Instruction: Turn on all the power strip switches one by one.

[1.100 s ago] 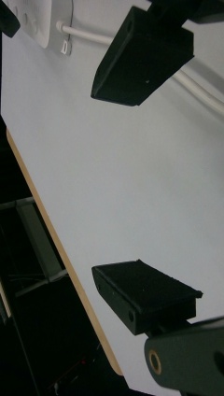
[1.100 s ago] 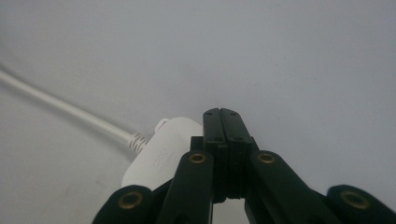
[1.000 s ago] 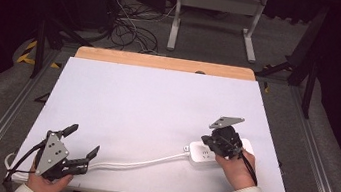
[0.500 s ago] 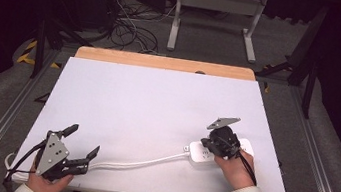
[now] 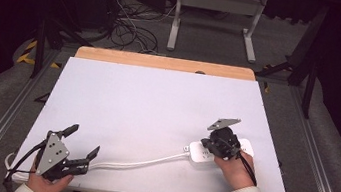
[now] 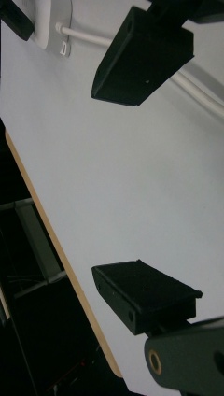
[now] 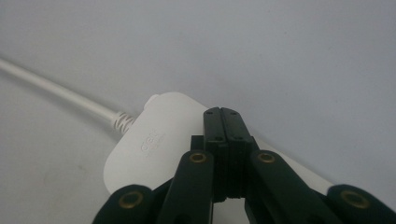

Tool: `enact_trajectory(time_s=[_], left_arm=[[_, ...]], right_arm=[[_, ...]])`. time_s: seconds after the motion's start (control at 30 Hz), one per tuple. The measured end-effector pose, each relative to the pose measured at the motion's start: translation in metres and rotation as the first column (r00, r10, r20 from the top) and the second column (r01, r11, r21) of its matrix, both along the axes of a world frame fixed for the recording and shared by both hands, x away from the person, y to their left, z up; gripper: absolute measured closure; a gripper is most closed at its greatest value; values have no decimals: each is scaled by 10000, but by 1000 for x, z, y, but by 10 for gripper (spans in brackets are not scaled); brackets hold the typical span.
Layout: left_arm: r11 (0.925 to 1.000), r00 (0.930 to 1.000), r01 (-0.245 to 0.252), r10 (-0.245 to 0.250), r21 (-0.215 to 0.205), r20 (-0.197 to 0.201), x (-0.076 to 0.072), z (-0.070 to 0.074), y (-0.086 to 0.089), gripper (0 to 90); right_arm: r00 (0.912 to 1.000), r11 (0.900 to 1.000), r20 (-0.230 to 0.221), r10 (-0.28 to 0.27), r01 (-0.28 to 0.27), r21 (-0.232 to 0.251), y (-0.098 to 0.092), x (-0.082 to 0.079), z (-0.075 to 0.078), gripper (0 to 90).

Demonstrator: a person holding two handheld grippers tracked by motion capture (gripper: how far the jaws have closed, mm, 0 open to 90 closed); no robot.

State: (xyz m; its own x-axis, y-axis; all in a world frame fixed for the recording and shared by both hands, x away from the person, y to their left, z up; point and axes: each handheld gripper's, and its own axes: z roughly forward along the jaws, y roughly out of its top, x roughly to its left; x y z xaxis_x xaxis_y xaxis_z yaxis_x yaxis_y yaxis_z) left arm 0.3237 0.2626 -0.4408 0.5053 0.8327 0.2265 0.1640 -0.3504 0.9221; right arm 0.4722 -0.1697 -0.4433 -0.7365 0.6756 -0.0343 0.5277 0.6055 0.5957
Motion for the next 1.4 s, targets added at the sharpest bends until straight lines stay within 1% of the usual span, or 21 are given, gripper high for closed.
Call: enact_trajectory(time_s=[0.37, 0.6, 0.67, 0.8, 0.93, 1.1, 1.23, 1.27, 1.3, 1.33, 1.37, 1.4], left_arm=[[10000, 10000, -1, 1, -8, 13, -1, 0, 0, 147], [10000, 10000, 14, -14, 10, 20, -1, 0, 0, 147], [10000, 10000, 5, -6, 90, 81, -1, 1, 0, 147], [10000, 10000, 14, -14, 30, 3, -1, 0, -1, 148], [10000, 10000, 26, -26, 40, 12, -1, 0, -1, 149], [10000, 10000, 22, -22, 68, 27, -1, 0, -1, 148], [10000, 10000, 5, -5, 33, 0, -1, 0, -1, 148], [10000, 10000, -5, 5, -1, -2, -1, 0, -1, 148], [10000, 10000, 17, -17, 33, 1, -1, 0, -1, 148], [10000, 10000, 6, -6, -16, -3, -1, 0, -1, 148], [10000, 10000, 16, -16, -21, -6, -1, 0, -1, 148], [10000, 10000, 16, -16, -22, 5, 0, 0, -1, 148]], right_arm=[[10000, 10000, 14, -29, 29, -68, 1, -1, -1, 900], [9999, 9999, 109, -51, 52, -157, 2, -2, -2, 900], [9998, 9998, 168, -48, 51, -167, 2, -3, -2, 900], [9998, 9998, 219, -33, 38, -201, 3, -3, -3, 900], [9998, 9999, 203, -41, 44, -133, 2, -4, -3, 900], [9997, 9998, 238, -43, 47, -190, 3, -4, -4, 900], [9993, 9998, 380, -23, 30, -174, 3, -5, -4, 900], [9992, 10000, 383, -75, 73, 47, 1, -6, -3, 900], [9998, 9996, 215, -35, 29, 268, -2, -5, -2, 900], [9995, 9985, 330, -35, 17, 551, -5, -6, 1, 900], [9983, 9970, 588, -62, 16, 776, -8, -9, 5, 900], [9962, 9937, 868, -59, -39, 1118, -11, -11, 10, 900]])
